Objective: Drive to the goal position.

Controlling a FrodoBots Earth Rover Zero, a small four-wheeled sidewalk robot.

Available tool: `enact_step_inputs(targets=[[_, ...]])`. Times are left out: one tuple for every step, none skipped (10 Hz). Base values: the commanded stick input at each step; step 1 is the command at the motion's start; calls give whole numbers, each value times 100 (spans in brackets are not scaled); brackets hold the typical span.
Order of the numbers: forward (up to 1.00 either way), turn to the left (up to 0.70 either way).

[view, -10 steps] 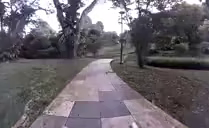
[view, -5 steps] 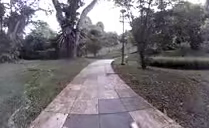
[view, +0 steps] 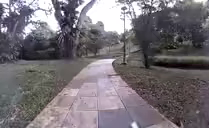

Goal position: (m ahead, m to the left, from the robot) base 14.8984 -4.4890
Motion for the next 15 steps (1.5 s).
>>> enact_step_inputs(targets=[[70, 1], [70, 1], [70, 1], [70, 1], [70, 1], [70, 1], [70, -7], [70, -13], [70, -7], [70, 1], [70, 1], [70, 1], [70, -1], [70, -10], [70, -13]])
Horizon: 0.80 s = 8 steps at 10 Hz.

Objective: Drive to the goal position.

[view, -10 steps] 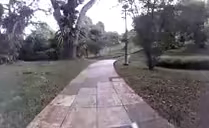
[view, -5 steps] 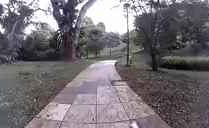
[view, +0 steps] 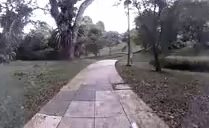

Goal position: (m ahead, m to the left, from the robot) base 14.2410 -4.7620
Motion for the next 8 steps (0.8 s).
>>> enact_step_inputs(targets=[[70, -13], [70, -11], [70, -6], [70, 1], [70, 1], [70, 1], [70, 1], [70, 1]])
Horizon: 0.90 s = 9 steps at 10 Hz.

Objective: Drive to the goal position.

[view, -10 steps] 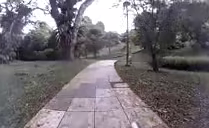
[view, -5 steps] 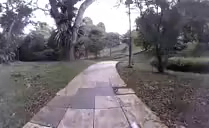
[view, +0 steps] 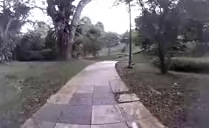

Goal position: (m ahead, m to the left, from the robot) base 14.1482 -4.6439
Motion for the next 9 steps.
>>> enact_step_inputs(targets=[[70, 1], [70, 1], [70, 1], [70, 1], [70, 1], [70, 1], [70, 1], [70, -12], [70, -13]])
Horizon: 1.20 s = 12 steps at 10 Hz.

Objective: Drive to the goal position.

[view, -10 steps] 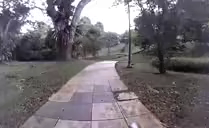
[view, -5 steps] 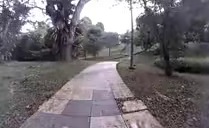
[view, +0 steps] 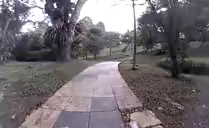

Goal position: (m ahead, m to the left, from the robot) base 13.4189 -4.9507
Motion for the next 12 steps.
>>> enact_step_inputs(targets=[[70, -8], [70, -2], [70, 1], [70, 1], [70, 1], [70, 1], [70, 1], [70, 1], [70, 1], [70, 1], [70, 1], [70, 1]])
